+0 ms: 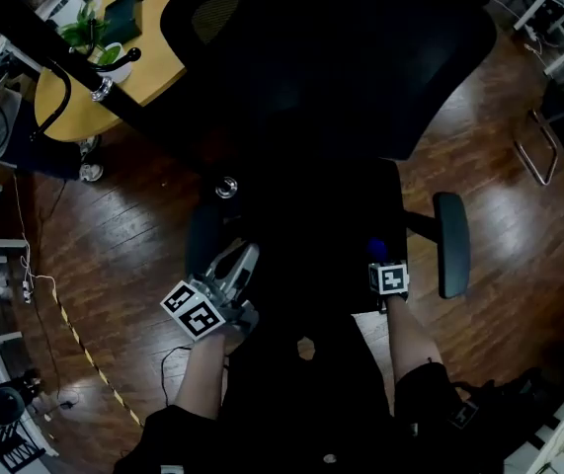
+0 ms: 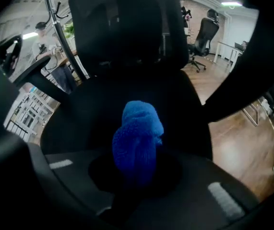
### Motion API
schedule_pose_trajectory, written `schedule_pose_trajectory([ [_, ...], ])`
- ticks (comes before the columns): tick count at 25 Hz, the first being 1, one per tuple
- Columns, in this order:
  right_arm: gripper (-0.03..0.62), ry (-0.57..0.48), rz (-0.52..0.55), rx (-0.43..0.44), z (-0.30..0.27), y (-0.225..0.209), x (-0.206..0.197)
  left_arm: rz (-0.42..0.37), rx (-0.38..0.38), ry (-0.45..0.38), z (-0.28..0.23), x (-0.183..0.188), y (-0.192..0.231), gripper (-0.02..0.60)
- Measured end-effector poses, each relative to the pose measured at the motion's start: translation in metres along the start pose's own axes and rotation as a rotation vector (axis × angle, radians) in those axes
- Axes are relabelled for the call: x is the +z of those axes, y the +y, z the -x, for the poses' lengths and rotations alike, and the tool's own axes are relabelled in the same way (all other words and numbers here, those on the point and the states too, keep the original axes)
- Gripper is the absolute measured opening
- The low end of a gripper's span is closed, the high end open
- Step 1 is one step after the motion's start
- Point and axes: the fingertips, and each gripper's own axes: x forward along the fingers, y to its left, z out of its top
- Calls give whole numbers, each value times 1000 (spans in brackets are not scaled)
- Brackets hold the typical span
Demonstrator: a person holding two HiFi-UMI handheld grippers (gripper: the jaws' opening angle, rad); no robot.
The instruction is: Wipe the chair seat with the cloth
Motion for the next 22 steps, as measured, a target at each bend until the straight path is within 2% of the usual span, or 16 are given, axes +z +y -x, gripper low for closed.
schedule_pose_trajectory([
  [4,35,-46,-2,-34,13,-31,5,7,-1,36,-12,-11,0,-6],
  [9,35,-33,-59,-28,23,-34,1,17,-10,57,-22,-16,-15,-5],
  [13,35,-52,-66,-73,28,-34,10,7,-10,47,-15,-16,-17,-5],
  [14,35,-53,-54,-58,20,-23,12,7,-7,40,-12,-16,-12,-5],
  [16,35,-49,-8,29,1,16,19,10,1,18,-8,-15,-1,-5],
  [19,35,-17,86,205,-22,99,27,10,26,-29,2,-8,0,-5],
  [22,35,30,226,352,-25,183,36,-5,23,-51,9,-3,-9,-6],
])
